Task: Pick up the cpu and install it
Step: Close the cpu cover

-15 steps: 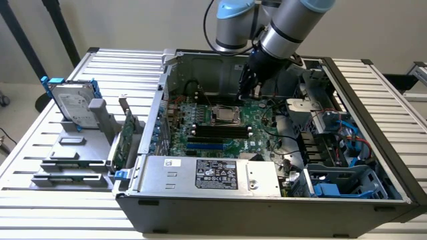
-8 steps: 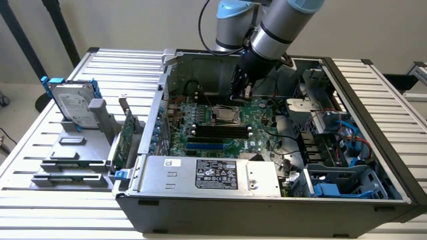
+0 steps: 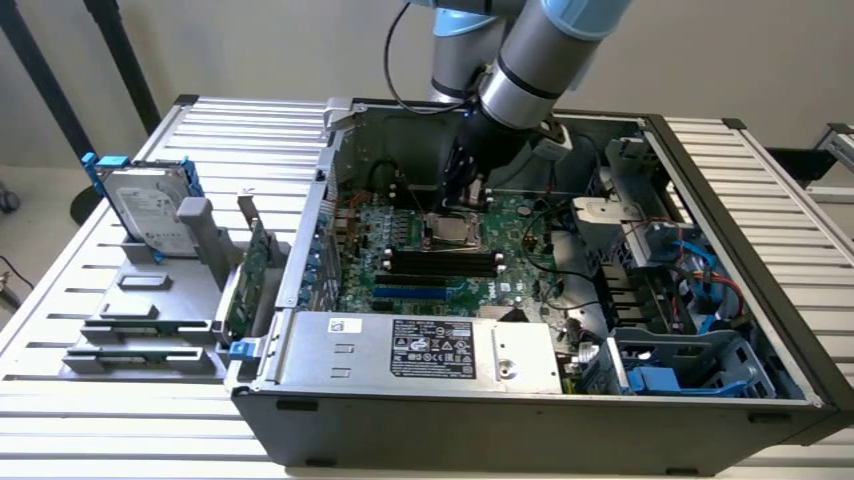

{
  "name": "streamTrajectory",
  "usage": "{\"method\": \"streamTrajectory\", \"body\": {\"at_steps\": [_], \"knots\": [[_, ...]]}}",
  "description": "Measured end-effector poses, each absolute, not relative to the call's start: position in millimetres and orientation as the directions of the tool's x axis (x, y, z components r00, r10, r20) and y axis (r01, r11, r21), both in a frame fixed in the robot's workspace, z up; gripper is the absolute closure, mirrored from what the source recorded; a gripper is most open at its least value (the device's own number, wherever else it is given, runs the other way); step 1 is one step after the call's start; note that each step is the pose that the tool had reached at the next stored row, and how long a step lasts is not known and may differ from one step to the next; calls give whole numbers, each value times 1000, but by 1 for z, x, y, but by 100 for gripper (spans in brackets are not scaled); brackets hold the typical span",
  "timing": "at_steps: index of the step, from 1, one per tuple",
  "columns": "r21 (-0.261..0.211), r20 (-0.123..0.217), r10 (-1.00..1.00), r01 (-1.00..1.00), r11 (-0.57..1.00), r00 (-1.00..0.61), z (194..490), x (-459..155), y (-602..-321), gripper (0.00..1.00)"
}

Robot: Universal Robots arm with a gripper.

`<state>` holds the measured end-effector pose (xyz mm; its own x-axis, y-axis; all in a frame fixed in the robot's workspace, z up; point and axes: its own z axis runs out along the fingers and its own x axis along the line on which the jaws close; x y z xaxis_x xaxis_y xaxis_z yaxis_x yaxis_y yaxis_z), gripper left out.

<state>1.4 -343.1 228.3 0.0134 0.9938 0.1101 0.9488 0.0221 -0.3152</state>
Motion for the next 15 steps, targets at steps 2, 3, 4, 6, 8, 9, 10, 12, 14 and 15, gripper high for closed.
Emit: {"method": "streamTrajectory", "body": {"at_steps": [2,3,4,6,8,9,10,12,14,15], "knots": [[-315,110,994,949,22,13,225,-2,-345,89],[-315,110,994,949,22,13,223,-3,-345,89],[-315,110,994,949,22,13,221,-4,-346,89],[-315,110,994,949,22,13,217,-8,-346,89],[-315,110,994,949,22,13,214,-10,-346,89],[-315,110,994,949,22,13,212,-12,-346,89],[-315,110,994,949,22,13,211,-12,-346,89],[-315,110,994,949,22,13,209,-13,-346,89],[-315,110,994,949,22,13,208,-14,-346,89],[-315,110,994,949,22,13,207,-14,-346,89]]}}
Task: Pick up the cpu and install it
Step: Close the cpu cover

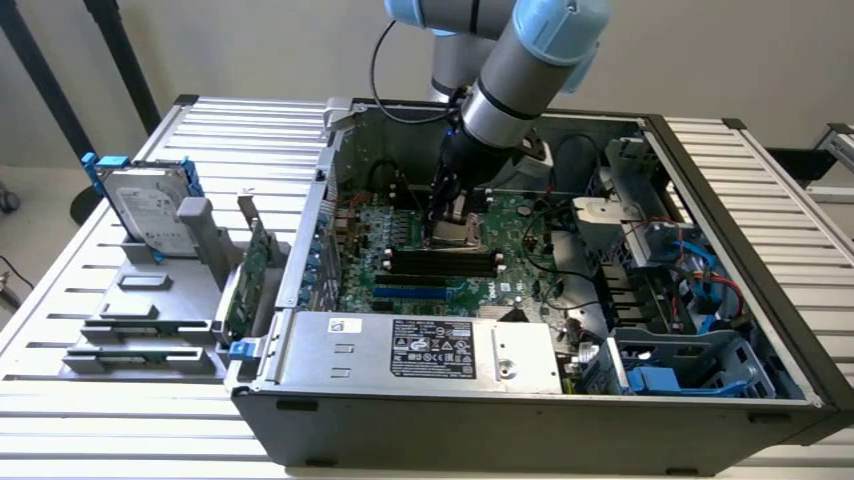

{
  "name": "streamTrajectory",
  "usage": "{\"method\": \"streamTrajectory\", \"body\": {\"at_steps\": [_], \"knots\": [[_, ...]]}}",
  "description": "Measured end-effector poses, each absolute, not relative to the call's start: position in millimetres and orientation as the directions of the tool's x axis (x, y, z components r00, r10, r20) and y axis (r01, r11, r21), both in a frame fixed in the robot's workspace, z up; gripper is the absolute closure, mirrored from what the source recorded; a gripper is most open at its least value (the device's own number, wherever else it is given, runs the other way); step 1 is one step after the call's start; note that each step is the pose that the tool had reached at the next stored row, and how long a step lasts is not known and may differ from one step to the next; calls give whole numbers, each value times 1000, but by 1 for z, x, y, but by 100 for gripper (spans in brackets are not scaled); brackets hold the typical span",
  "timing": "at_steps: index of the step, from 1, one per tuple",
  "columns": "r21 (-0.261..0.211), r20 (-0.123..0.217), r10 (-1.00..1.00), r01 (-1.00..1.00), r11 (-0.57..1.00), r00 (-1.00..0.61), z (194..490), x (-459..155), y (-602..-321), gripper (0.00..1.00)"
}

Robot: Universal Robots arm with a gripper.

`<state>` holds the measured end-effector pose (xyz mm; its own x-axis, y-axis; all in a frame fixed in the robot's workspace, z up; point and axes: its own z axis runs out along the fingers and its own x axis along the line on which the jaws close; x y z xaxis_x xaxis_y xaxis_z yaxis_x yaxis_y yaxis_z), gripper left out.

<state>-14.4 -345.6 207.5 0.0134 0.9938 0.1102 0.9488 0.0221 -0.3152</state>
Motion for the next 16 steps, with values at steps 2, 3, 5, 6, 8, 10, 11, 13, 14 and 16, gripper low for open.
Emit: {"method": "streamTrajectory", "body": {"at_steps": [2,3,5,6,8,10,11,13,14,16], "knots": [[-315,110,994,949,22,13,206,-15,-346,89],[-315,110,994,949,22,13,206,-16,-346,89],[-315,110,994,949,22,13,205,-16,-346,89],[-315,110,994,949,22,13,204,-16,-346,89],[-315,110,994,949,22,13,203,-16,-346,89],[-315,110,994,949,22,13,202,-17,-346,89],[-315,110,994,949,22,13,201,-17,-346,89],[-315,110,994,949,22,13,200,-17,-346,89],[-315,110,994,949,22,13,199,-17,-346,89],[-315,110,994,949,22,13,198,-17,-346,89]]}}
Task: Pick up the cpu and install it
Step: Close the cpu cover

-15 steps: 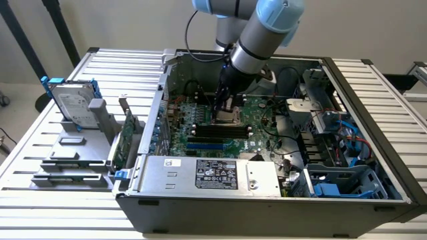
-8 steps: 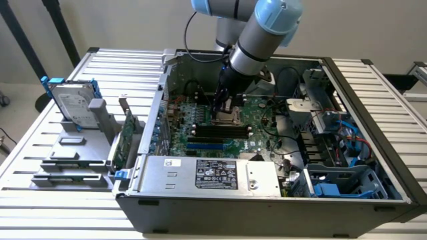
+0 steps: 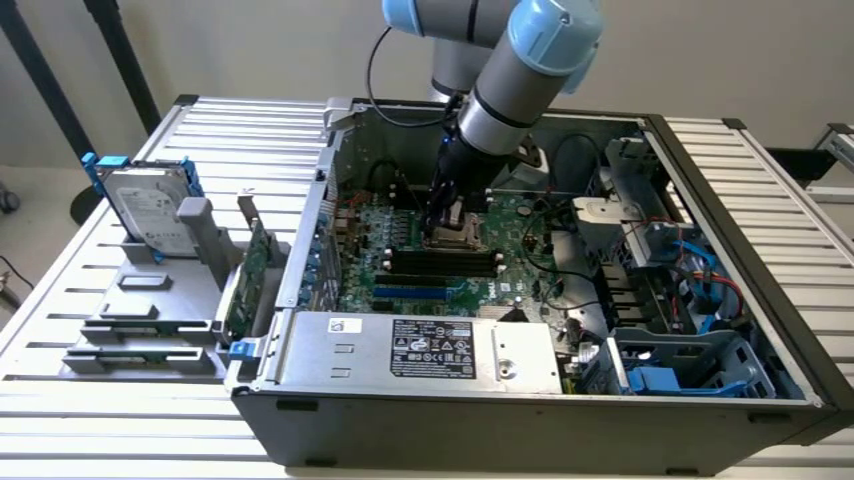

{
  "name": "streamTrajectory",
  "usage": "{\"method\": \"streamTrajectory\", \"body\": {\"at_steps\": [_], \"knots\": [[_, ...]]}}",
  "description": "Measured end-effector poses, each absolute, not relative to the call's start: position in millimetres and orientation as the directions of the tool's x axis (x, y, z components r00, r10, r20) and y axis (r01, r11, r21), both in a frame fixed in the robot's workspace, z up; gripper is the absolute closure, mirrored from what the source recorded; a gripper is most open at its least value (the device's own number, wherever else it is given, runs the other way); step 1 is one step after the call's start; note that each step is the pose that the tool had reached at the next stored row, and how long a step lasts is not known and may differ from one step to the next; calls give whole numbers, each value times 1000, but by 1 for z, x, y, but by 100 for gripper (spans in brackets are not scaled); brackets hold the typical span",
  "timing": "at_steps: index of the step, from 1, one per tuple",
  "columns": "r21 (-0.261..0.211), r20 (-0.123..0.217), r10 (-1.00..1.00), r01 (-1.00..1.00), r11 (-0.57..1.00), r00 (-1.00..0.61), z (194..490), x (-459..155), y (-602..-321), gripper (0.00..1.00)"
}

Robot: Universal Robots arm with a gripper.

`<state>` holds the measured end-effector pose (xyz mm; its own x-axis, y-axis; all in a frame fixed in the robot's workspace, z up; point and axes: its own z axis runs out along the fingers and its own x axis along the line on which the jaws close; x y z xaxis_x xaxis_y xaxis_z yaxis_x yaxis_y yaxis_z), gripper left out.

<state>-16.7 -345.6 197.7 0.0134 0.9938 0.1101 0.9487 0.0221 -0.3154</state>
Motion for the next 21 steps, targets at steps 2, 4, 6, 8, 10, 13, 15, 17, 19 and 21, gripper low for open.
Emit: {"method": "streamTrajectory", "body": {"at_steps": [2,4,6,8,10,13,15,17,19,21], "knots": [[-315,110,994,949,22,13,196,-17,-346,89],[-316,110,994,949,22,13,196,-17,-346,89],[-316,110,994,949,22,13,196,-17,-346,89],[-317,112,994,948,23,14,198,-18,-345,89],[-319,112,994,947,23,14,203,-19,-346,89],[-321,114,993,947,24,14,209,-21,-346,89],[-322,119,993,946,25,14,212,-25,-346,89],[-323,128,992,946,28,14,215,-30,-347,89],[-325,138,990,945,31,15,217,-35,-347,89],[-327,146,989,944,34,15,220,-39,-348,89]]}}
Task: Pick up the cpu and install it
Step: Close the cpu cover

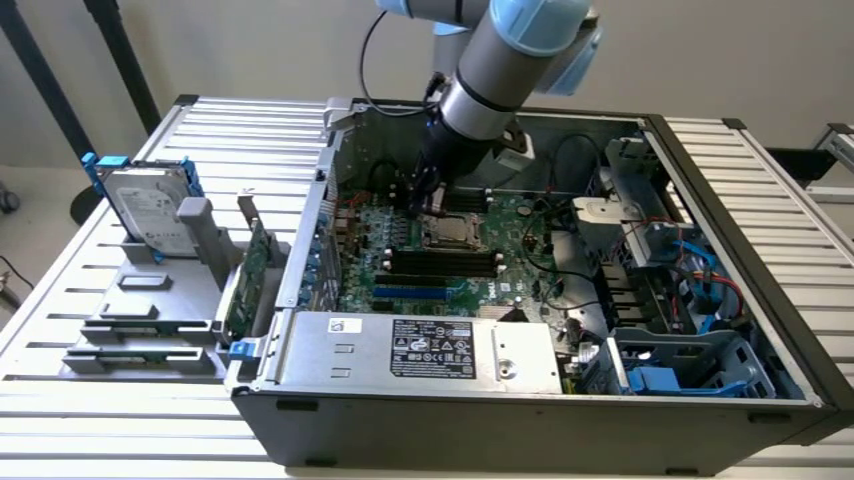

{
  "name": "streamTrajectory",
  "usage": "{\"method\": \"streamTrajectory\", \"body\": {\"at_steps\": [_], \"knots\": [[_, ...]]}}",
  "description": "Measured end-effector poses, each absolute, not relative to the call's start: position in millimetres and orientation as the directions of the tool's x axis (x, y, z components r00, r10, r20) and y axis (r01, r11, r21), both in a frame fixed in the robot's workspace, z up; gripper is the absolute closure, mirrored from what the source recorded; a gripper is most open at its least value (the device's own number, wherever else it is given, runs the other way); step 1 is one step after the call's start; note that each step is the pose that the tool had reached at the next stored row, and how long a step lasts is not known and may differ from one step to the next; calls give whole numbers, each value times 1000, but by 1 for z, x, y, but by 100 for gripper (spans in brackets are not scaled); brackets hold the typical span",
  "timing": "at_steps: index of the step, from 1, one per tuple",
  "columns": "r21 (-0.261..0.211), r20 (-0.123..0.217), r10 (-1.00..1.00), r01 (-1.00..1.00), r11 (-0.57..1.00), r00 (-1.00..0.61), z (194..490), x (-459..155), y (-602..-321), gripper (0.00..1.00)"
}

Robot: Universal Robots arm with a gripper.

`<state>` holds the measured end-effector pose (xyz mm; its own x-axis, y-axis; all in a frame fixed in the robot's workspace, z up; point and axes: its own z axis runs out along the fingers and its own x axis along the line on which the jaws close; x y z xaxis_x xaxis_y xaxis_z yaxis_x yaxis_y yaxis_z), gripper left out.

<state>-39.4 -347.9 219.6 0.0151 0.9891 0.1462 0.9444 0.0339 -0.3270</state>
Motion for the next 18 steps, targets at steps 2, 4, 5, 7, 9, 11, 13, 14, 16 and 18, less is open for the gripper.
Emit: {"method": "streamTrajectory", "body": {"at_steps": [2,4,5,7,9,11,13,14,16,18], "knots": [[-329,154,988,944,37,15,222,-44,-349,89],[-331,163,987,943,40,16,224,-48,-349,89],[-332,167,986,942,41,16,225,-50,-349,89],[-335,175,984,941,44,17,226,-54,-350,89],[-338,178,984,940,44,18,227,-56,-350,89],[-340,178,984,940,40,23,227,-57,-350,89],[-343,178,983,939,30,34,227,-58,-350,89],[-344,178,983,939,24,40,227,-58,-350,89],[-346,178,983,938,12,53,227,-58,-350,89],[-349,183,981,937,4,64,227,-58,-350,89]]}}
